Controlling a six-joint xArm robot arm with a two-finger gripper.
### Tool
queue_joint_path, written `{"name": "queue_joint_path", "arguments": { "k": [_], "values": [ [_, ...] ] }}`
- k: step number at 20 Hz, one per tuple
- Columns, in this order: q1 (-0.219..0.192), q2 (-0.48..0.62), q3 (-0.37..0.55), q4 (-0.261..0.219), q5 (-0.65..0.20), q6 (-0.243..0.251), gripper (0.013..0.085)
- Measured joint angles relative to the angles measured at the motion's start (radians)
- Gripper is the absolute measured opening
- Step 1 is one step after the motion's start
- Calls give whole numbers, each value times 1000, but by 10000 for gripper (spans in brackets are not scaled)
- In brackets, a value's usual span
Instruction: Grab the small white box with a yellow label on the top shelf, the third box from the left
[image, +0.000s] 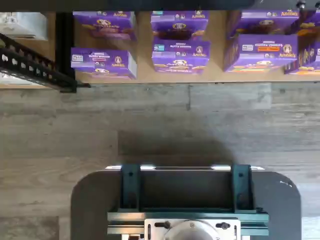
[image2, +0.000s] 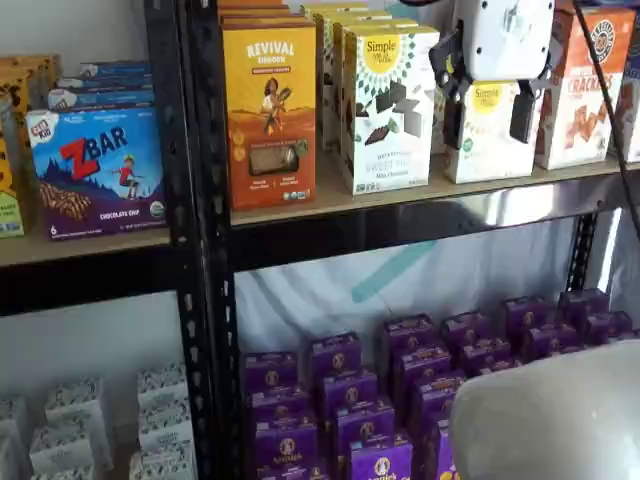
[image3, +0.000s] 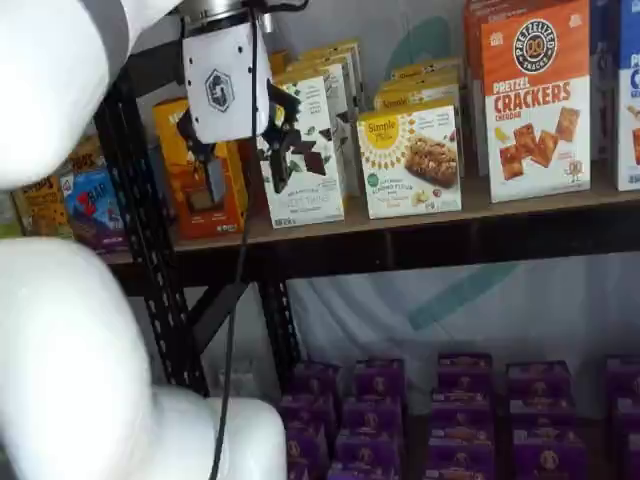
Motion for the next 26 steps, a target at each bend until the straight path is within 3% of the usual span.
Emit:
{"name": "queue_joint_path", "arguments": {
  "k": [2,4,9,15,20,26],
  "values": [
    [-47,-4,5,51,-5,-23,850],
    [-55,-7,7,63,-9,-28,850],
    [-22,-9,10,23,-30,-15,850],
    [-32,5,14,-35,-74,-45,850],
    [-96,34,18,-65,-153,-114,850],
    [-215,122,-18,-44,-261,-224,850]
  ]
}}
